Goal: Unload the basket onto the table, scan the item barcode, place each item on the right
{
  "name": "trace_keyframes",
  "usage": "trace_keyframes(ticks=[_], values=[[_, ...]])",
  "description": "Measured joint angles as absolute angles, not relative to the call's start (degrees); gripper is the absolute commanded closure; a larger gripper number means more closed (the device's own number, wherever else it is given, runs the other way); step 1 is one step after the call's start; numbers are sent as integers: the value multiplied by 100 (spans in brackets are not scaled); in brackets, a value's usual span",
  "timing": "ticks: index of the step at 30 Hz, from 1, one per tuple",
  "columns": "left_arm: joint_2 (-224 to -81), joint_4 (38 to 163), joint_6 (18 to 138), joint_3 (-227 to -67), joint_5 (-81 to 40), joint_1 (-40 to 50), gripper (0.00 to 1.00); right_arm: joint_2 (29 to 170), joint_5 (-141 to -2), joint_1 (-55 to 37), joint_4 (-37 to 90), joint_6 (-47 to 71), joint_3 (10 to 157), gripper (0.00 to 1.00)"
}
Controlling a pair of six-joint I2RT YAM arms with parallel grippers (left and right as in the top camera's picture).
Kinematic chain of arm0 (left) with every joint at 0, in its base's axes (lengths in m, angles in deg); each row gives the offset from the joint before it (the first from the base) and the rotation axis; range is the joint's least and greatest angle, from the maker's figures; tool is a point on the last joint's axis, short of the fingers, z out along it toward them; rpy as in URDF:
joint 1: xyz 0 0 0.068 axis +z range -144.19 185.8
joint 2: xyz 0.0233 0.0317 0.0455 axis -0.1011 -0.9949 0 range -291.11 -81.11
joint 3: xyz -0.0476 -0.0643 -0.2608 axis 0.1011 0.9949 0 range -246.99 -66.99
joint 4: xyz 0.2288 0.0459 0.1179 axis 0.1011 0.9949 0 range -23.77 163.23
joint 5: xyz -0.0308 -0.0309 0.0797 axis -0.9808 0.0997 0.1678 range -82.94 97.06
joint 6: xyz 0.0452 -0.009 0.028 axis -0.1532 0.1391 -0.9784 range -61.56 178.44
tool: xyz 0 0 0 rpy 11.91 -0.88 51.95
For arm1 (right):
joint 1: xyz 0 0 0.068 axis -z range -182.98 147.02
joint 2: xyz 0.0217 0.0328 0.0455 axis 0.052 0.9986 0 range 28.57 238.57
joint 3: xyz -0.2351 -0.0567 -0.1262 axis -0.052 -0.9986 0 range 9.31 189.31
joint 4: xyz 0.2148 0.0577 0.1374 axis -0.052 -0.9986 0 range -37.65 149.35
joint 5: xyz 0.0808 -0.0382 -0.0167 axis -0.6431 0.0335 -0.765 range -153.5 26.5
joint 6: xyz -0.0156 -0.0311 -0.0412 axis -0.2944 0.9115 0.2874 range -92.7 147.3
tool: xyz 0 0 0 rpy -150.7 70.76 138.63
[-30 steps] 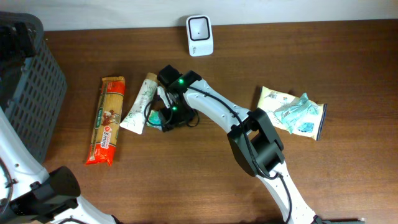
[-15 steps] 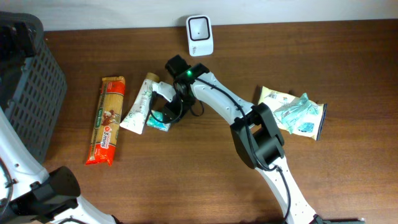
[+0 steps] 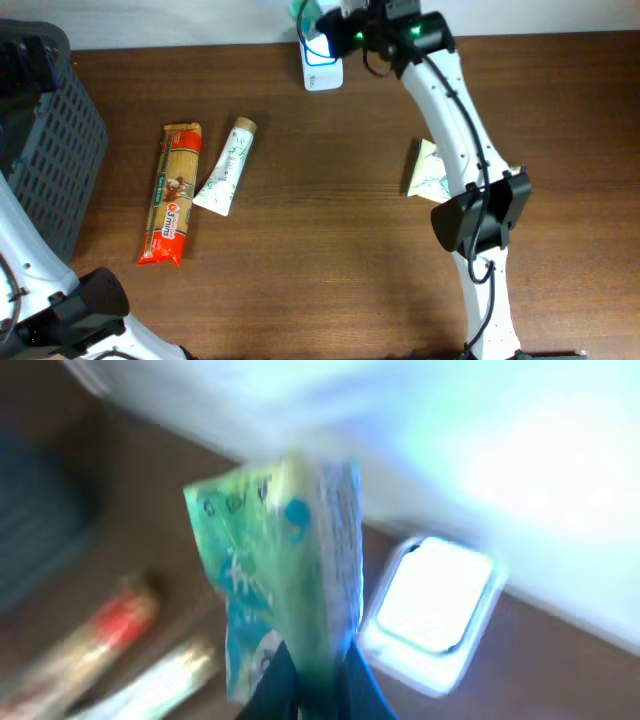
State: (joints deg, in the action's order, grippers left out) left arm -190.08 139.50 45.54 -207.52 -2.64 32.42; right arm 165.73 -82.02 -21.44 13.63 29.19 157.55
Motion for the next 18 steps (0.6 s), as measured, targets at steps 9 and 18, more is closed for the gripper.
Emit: trace_keyframes(ticks=[9,18], values=[[-19008,13948,4554,-20752,-264,3242,1,18088,-4954,-2452,3497,5496,15736,96],[-19008,13944,4554,-20752,-264,3242,1,18088,-5057,-2474,2941,5699,15738,96]])
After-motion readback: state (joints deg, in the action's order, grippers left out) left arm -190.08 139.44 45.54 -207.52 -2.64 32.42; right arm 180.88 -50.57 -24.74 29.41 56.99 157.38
